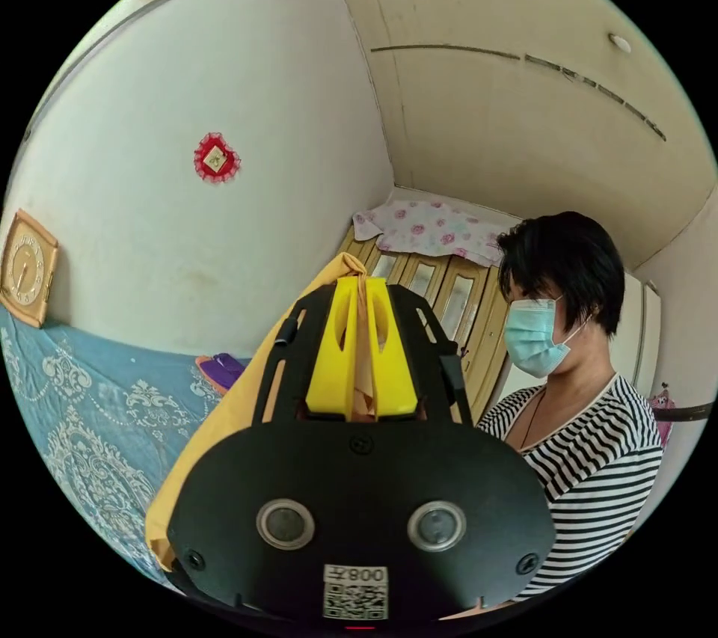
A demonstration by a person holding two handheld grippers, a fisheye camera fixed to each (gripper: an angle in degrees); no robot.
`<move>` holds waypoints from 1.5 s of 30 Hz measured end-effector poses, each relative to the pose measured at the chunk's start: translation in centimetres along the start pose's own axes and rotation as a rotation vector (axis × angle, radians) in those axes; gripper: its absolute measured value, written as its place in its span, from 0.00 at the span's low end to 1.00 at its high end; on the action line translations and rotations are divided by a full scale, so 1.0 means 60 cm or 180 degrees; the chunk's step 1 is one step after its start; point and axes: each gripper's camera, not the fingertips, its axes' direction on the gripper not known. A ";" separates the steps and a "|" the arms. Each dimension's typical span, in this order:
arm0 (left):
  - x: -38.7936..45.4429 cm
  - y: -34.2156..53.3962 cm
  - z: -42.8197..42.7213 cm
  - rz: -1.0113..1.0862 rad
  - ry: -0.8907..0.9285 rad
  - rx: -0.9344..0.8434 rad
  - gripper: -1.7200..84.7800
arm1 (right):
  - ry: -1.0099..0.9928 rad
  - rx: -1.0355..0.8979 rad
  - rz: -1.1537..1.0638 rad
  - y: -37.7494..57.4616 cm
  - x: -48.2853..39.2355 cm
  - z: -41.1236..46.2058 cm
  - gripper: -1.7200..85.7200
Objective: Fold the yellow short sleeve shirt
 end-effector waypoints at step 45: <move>-1.030 -0.094 0.124 -0.2030 -0.2459 -0.1811 0.13 | 0.0549 -0.2657 0.2028 0.612 1.271 1.268 0.05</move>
